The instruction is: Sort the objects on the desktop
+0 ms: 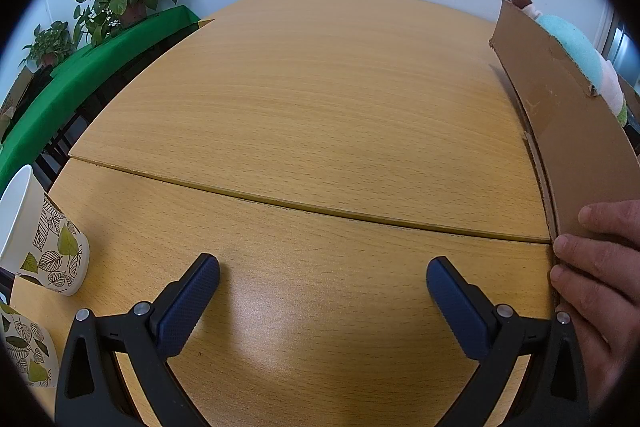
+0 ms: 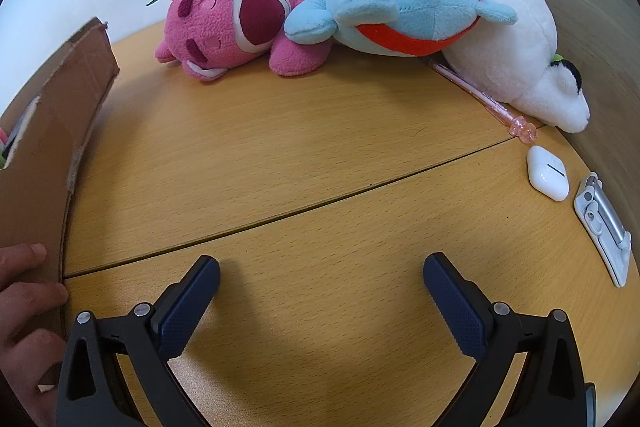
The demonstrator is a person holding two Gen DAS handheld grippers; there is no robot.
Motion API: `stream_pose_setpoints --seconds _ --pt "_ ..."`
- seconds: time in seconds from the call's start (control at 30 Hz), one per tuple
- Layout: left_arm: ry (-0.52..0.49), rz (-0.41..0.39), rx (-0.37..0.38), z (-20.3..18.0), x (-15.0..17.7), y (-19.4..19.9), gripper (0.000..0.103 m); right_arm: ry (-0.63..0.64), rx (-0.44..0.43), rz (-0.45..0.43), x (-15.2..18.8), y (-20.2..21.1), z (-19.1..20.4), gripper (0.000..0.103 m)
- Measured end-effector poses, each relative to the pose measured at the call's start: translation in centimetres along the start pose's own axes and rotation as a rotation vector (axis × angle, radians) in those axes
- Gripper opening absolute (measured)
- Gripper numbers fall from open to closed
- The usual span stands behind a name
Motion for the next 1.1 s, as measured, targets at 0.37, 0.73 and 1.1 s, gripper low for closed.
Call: stream_pose_setpoints --seconds 0.37,0.73,1.1 --pt "0.000 0.000 0.000 0.00 0.02 -0.02 0.103 0.001 -0.001 0.000 -0.28 0.16 -0.01 0.103" --pt "0.000 -0.001 0.001 0.01 0.00 0.10 0.103 0.001 -0.002 0.000 -0.39 0.21 0.21 0.103" --pt "-0.001 -0.001 0.002 -0.01 -0.01 0.16 0.103 0.002 -0.002 0.000 -0.65 0.29 0.46 0.103"
Point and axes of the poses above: each gripper's, at about its wrist camera, not at the fingertips, and y roughly against the way its jaws point, z to its left, x to its underside, the point moved 10 cm from there along -y, roughly the way its jaws point, and after that the axes turned 13 degrees about x, right-handed, at the moved point
